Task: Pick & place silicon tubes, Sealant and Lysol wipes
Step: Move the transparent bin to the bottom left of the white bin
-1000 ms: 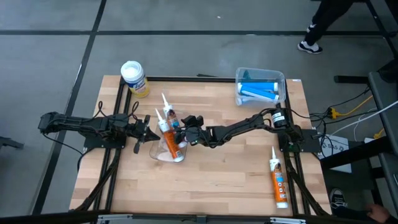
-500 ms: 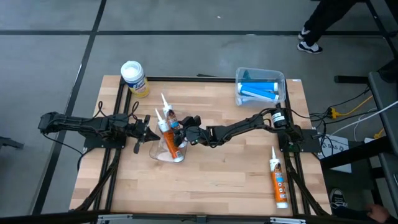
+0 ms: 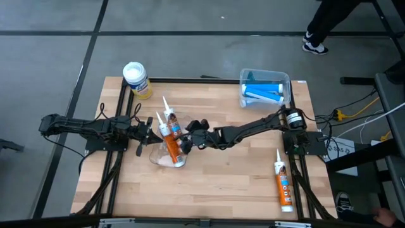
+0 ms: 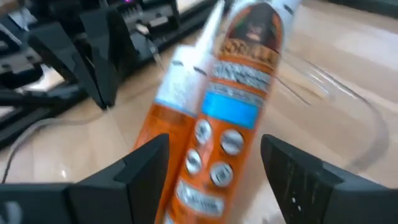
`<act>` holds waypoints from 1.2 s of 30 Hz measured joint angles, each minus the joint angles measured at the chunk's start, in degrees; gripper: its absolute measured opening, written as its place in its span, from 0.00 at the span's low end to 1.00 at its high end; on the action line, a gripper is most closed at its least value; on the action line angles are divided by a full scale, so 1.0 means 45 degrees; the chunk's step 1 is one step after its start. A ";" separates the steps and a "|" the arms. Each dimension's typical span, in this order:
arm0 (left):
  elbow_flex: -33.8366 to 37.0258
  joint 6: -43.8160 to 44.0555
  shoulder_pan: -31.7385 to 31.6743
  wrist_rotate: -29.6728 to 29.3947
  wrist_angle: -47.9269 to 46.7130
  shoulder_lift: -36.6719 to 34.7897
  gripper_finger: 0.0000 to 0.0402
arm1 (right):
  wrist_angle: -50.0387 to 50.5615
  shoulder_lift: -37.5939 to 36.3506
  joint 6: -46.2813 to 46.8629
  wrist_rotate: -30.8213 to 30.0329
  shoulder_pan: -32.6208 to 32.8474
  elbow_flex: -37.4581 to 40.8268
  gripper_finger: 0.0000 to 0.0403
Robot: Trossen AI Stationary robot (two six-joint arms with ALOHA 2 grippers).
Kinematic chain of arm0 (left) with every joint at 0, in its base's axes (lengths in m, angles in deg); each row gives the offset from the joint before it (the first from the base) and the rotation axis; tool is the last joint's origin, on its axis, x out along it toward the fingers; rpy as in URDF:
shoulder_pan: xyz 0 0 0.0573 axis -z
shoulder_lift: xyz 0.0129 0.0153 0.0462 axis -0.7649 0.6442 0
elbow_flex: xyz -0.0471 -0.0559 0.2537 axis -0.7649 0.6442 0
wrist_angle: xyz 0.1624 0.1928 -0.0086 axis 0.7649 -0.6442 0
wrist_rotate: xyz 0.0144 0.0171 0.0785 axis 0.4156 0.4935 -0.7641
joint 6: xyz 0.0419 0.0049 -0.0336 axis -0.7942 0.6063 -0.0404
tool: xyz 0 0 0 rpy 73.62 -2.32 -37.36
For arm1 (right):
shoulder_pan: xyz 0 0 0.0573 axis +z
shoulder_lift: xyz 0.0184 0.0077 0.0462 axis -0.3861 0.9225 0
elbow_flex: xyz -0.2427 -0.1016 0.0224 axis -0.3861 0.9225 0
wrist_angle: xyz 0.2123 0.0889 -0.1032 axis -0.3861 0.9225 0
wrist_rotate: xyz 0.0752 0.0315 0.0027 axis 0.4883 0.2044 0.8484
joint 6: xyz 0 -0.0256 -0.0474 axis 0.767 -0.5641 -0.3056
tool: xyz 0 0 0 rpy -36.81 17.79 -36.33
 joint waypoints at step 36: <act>-0.0005 0.0000 0.0000 0.0000 0.0002 -0.0005 0.03 | 1.4549 -0.4282 0.7762 0.5362 0.2910 0.0005 0.63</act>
